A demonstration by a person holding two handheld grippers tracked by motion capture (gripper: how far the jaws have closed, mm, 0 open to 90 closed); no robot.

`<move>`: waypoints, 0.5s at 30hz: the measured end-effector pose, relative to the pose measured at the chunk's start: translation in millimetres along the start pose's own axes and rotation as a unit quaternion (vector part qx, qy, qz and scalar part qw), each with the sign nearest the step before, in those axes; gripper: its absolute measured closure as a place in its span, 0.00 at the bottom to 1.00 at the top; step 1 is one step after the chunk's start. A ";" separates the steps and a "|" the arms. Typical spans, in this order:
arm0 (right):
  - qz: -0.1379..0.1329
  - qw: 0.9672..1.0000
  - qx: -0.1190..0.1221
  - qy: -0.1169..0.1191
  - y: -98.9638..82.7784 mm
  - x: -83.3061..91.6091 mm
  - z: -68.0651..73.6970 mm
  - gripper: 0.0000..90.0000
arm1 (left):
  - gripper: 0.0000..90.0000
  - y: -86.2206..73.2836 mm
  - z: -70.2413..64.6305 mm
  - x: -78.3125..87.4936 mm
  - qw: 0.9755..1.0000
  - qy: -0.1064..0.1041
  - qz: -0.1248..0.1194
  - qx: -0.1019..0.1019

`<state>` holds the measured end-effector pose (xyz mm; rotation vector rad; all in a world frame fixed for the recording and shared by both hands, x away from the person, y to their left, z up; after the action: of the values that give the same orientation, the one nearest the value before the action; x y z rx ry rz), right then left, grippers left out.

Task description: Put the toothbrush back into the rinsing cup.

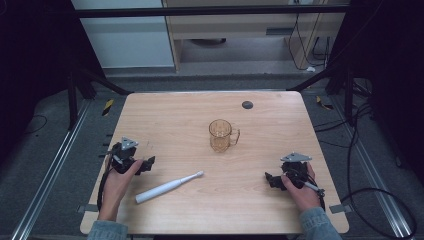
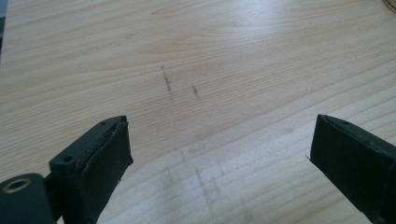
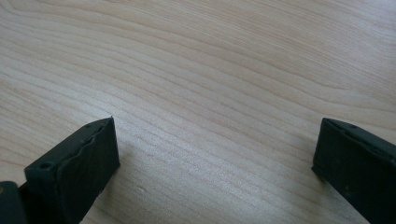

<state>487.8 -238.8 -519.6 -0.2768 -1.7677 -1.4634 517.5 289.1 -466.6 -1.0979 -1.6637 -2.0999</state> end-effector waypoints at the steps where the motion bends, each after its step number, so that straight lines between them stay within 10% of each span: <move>1: 0.000 1.000 0.000 0.000 0.1 -0.1 0.0 0.00 | 0.05 1.6 0.1 3.0 1.000 0.000 -0.002 0.001; 15: -0.001 1.000 0.000 0.000 0.2 -0.4 0.1 0.00 | 0.05 18.1 -30.5 21.6 0.996 -0.042 -0.001 -0.074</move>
<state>488.1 -238.5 -519.7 -0.2751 -1.7678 -1.4649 501.3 260.8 -440.7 -1.2440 -1.5660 -2.2389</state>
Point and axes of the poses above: each handheld gripper's, and its own axes: x roughly backward along the jaws, y roughly out of its top, z roughly to its left, the point moved 1 cm from there along -x, roughly forward along the jaws
